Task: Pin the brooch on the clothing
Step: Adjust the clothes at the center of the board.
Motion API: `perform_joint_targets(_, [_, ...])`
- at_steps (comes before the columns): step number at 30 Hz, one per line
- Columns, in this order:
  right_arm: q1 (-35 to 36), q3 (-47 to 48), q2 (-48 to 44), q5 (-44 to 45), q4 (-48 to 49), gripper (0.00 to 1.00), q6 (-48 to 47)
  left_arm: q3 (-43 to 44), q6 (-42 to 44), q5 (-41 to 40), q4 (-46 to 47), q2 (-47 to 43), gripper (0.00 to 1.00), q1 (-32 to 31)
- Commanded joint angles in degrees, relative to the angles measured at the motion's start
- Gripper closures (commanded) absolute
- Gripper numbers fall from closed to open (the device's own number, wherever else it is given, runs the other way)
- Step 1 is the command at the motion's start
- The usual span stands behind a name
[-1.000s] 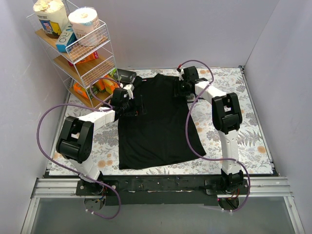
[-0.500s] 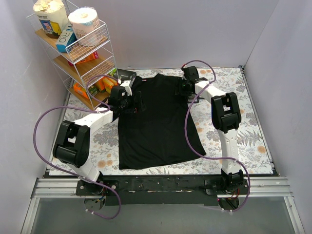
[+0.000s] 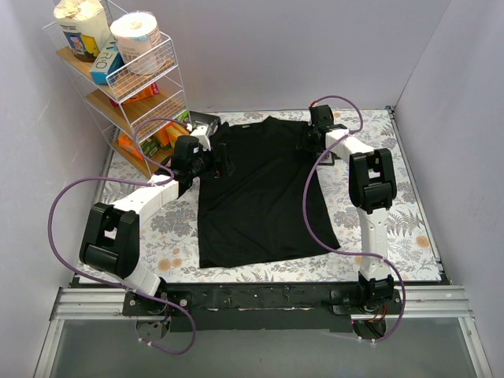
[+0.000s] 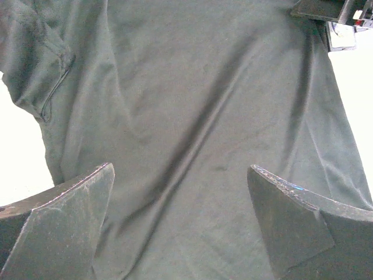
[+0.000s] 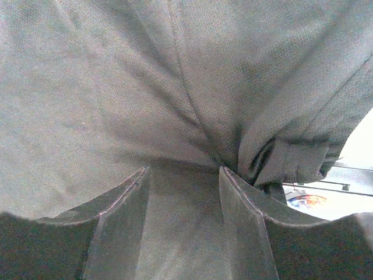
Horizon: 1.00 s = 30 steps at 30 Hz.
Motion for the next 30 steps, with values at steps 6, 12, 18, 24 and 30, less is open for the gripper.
perform_joint_targets(6, [-5.2,-7.3,-1.2,6.8,-7.3,0.41,-2.8,-0.3,1.5,-2.5,-0.4,-3.0,0.02,0.3])
perform_joint_targets(12, [-7.7,-11.0,-3.3,6.6,-6.1,0.42,-3.7,-0.3,1.4,-1.7,-0.4,-2.3,0.02,0.3])
perform_joint_targets(18, [-8.0,-10.5,-3.9,1.9,-5.2,0.41,-5.7,0.8,1.2,-5.1,-1.0,0.4,0.02,0.3])
perform_joint_targets(24, [-7.2,-9.3,-7.3,-6.2,-3.4,0.41,-7.6,10.3,3.3,-9.0,-4.6,8.0,0.15,-1.1])
perform_joint_targets(30, [-5.6,-11.3,-15.3,-12.7,-1.4,0.42,-7.6,22.6,5.4,-13.6,-9.1,19.8,0.39,-1.8])
